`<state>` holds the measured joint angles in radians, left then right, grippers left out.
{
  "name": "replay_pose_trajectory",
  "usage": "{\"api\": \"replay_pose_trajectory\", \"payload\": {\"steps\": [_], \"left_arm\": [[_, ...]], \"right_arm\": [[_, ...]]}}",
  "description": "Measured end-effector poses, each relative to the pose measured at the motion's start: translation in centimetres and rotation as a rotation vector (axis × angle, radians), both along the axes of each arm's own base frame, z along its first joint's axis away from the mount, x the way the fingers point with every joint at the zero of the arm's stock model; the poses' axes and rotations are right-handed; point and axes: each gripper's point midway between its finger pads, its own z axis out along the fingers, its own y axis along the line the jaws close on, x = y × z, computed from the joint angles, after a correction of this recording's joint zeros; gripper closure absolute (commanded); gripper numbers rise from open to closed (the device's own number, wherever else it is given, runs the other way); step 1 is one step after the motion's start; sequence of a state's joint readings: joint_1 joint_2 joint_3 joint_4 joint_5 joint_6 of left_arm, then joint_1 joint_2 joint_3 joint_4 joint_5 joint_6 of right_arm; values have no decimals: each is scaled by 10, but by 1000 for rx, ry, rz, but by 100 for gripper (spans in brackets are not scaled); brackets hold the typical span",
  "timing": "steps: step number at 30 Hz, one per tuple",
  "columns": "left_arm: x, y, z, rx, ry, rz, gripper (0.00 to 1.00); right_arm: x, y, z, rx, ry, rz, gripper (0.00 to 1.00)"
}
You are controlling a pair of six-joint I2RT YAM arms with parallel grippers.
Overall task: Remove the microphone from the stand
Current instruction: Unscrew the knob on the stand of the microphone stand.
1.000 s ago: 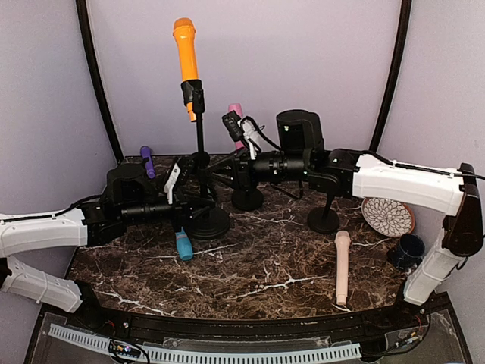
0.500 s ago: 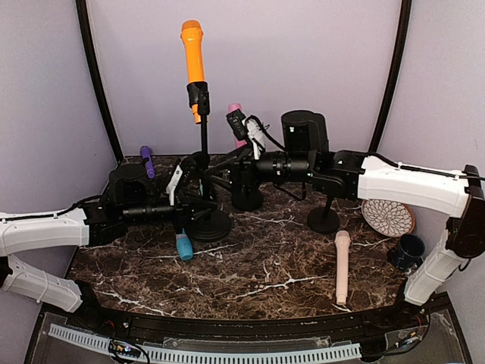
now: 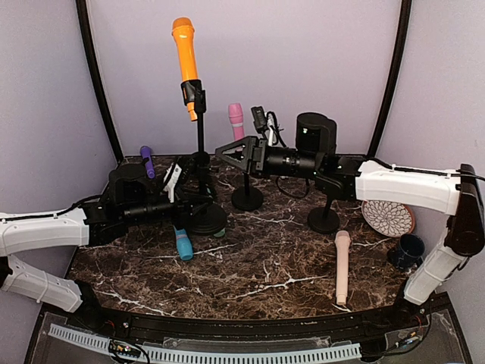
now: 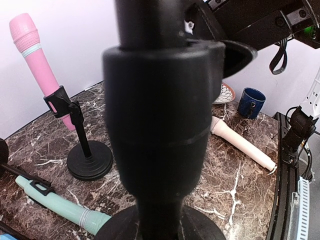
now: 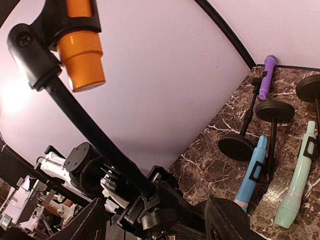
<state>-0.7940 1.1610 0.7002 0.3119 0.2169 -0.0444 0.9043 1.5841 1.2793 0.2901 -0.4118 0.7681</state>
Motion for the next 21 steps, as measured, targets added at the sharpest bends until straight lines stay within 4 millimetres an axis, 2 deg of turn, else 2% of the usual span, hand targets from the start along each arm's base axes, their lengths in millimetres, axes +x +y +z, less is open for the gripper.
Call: {"api": "replay_pose_trajectory", "payload": {"steps": [6,14,21], "left_arm": [[2,2,0,6,-9,15,100],[2,2,0,7,-9,15,100],[2,2,-1,10,-6,15,100]], "right_arm": [[-2,11,-21,21,169,31,42],[-8,16,-17,62,231,57,55],[-11,24,-25,67,268,77,64]]}}
